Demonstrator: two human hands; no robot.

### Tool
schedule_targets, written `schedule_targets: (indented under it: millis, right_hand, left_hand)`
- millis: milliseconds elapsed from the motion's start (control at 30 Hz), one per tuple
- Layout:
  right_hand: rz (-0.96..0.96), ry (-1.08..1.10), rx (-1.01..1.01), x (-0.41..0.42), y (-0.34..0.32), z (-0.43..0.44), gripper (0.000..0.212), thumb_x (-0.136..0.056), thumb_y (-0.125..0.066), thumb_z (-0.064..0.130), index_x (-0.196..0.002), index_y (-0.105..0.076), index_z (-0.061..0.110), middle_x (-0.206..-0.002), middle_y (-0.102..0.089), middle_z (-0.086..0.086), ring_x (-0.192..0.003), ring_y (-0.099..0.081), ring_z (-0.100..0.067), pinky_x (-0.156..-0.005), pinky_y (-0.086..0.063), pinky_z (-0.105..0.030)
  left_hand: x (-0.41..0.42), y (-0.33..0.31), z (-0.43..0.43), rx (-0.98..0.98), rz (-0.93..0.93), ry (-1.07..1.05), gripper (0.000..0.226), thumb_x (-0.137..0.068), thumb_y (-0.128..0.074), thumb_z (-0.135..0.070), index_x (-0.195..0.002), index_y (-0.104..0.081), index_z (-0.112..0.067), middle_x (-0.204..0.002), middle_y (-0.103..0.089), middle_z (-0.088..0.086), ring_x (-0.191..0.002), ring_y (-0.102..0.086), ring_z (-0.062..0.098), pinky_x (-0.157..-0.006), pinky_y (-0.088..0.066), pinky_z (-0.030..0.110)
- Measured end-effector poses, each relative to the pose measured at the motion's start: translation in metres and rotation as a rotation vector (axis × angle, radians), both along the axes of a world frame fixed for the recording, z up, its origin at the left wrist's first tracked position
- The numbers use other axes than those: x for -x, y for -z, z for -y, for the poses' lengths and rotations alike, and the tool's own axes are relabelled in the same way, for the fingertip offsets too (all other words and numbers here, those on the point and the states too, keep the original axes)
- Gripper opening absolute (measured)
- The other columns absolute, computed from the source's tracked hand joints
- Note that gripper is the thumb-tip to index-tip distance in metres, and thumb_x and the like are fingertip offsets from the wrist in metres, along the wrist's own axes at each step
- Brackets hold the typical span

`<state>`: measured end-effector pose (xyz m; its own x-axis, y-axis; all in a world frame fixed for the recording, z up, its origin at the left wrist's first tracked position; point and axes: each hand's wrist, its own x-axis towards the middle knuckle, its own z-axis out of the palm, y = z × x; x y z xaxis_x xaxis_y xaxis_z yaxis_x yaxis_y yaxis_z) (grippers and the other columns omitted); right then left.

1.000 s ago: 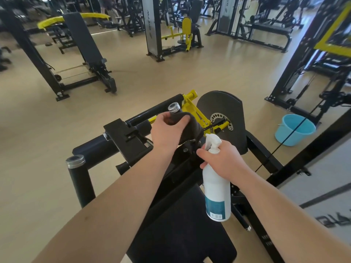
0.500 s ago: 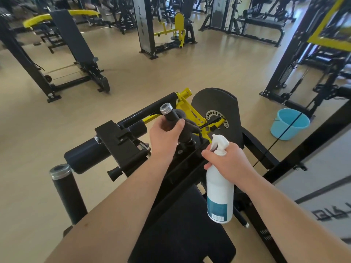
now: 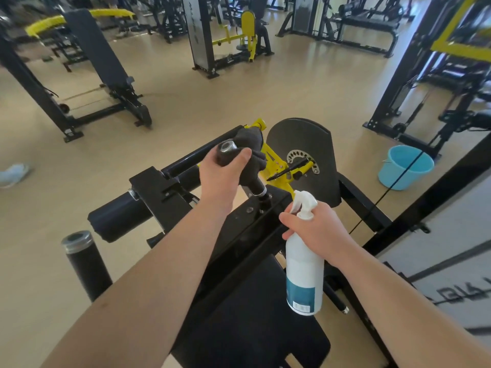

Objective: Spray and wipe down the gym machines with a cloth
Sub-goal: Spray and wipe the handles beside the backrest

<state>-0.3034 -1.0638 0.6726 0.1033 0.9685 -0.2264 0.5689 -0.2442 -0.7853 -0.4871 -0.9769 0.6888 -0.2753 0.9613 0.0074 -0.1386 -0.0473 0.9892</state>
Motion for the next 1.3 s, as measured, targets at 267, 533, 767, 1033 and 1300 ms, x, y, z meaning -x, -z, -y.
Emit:
schedule_targets:
  millis: [267, 533, 767, 1033, 1300]
  right_hand:
    - [-0.015, -0.062, -0.019, 0.005, 0.001, 0.004, 0.013, -0.092, -0.067, 0.043, -0.088, -0.062, 0.031, -0.072, -0.073, 0.011, -0.068, -0.067, 0.007, -0.065, -0.053, -0.026]
    - [-0.08, -0.025, 0.003, 0.012, -0.003, 0.006, 0.012, -0.092, -0.066, 0.045, -0.093, -0.059, 0.035, -0.069, -0.072, 0.017, -0.072, -0.071, -0.006, -0.07, -0.057, -0.029]
    - [-0.059, -0.078, -0.055, 0.006, -0.002, 0.006, 0.012, -0.091, -0.067, 0.042, -0.097, -0.058, 0.038, -0.075, -0.074, 0.013, -0.071, -0.069, 0.003, -0.067, -0.051, -0.024]
    - [-0.058, -0.087, -0.029, 0.014, 0.004, 0.014, 0.013, -0.092, -0.067, 0.042, -0.099, -0.057, 0.039, -0.082, -0.074, 0.009, -0.07, -0.07, 0.003, -0.063, -0.053, -0.021]
    - [-0.041, -0.049, -0.088, 0.016, 0.005, 0.028, 0.019, -0.091, -0.067, 0.042, -0.107, -0.058, 0.039, -0.08, -0.074, 0.01, -0.071, -0.071, -0.003, -0.069, -0.058, -0.028]
  left_hand:
    - [-0.017, 0.025, 0.013, 0.258, -0.312, 0.251, 0.025, -0.082, -0.077, -0.034, -0.102, -0.068, -0.022, -0.094, -0.075, 0.005, -0.09, -0.073, 0.019, -0.085, -0.062, 0.039]
    - [0.002, -0.009, -0.001, 0.112, 0.039, 0.085, 0.023, -0.086, -0.08, -0.013, -0.105, -0.069, -0.019, -0.102, -0.076, 0.004, -0.096, -0.074, 0.017, -0.088, -0.06, 0.033]
    - [-0.015, 0.019, 0.033, 0.233, -0.562, 0.132, 0.037, -0.087, -0.077, -0.044, -0.115, -0.072, -0.021, -0.108, -0.076, -0.003, -0.102, -0.07, 0.015, -0.1, -0.055, 0.04]
    - [0.011, 0.01, 0.056, 0.26, -0.74, 0.188, 0.018, -0.094, -0.07, -0.043, -0.098, -0.073, -0.026, -0.085, -0.07, -0.011, -0.083, -0.064, 0.006, -0.092, -0.056, 0.038]
    - [0.007, 0.008, 0.089, 0.217, -0.598, 0.329, 0.036, -0.089, -0.073, -0.029, -0.125, -0.066, -0.026, -0.11, -0.071, -0.007, -0.104, -0.067, 0.012, -0.094, -0.058, 0.035]
